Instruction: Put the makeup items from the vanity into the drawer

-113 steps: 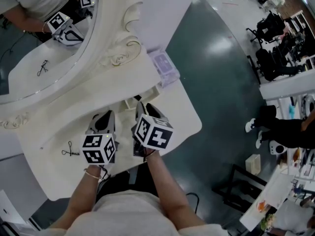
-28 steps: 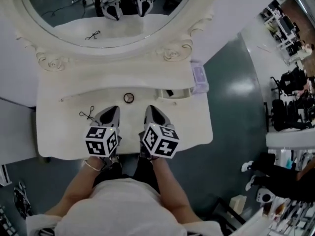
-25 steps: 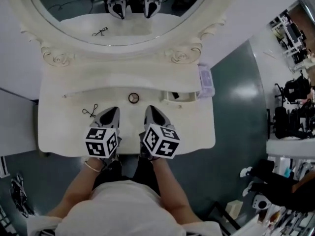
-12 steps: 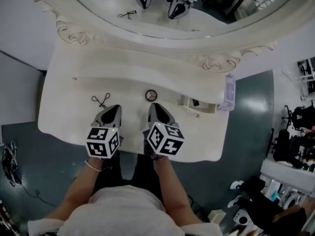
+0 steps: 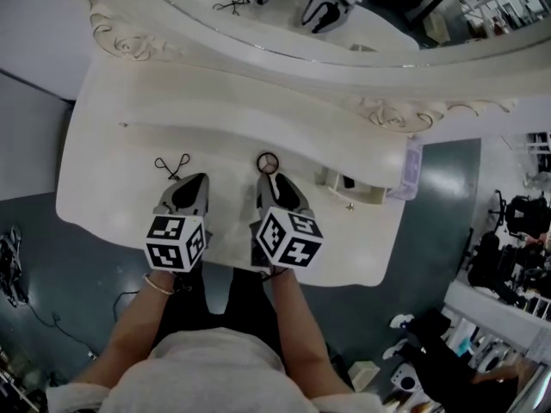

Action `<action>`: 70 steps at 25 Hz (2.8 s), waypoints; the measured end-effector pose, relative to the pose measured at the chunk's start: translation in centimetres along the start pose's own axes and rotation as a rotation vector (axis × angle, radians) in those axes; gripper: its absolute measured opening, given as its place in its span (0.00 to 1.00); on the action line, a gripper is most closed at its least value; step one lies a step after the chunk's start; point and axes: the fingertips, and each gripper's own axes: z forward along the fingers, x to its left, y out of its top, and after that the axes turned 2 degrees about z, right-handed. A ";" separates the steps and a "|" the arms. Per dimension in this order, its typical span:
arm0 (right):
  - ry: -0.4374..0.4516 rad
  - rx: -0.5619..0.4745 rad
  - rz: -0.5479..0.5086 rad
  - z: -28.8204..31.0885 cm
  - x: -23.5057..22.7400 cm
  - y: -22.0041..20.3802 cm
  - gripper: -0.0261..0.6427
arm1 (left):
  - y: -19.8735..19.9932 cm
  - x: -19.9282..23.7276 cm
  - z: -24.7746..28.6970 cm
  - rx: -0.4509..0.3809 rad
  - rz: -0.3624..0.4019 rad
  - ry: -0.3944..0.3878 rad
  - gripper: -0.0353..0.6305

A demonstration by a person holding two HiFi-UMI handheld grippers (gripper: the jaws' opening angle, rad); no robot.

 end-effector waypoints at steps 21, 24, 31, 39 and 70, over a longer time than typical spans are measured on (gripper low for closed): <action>-0.156 0.125 -0.211 4.2 -1.4 -1.2 0.36 | -1.1 -0.4 1.9 0.032 -0.026 -0.032 0.06; -0.179 0.150 -0.252 4.5 -1.5 -1.5 0.36 | -1.3 -0.5 1.9 0.035 -0.026 -0.041 0.06; -0.206 0.173 -0.275 4.6 -1.3 -1.7 0.36 | -1.7 -0.4 1.5 0.040 -0.030 -0.047 0.06; -0.221 0.176 -0.273 4.6 -1.3 -1.8 0.36 | -2.0 -0.4 0.9 0.040 -0.027 -0.050 0.06; -0.233 0.019 -0.190 -5.1 0.0 0.2 0.36 | 1.1 -3.7 -2.5 -0.010 0.082 -0.129 0.06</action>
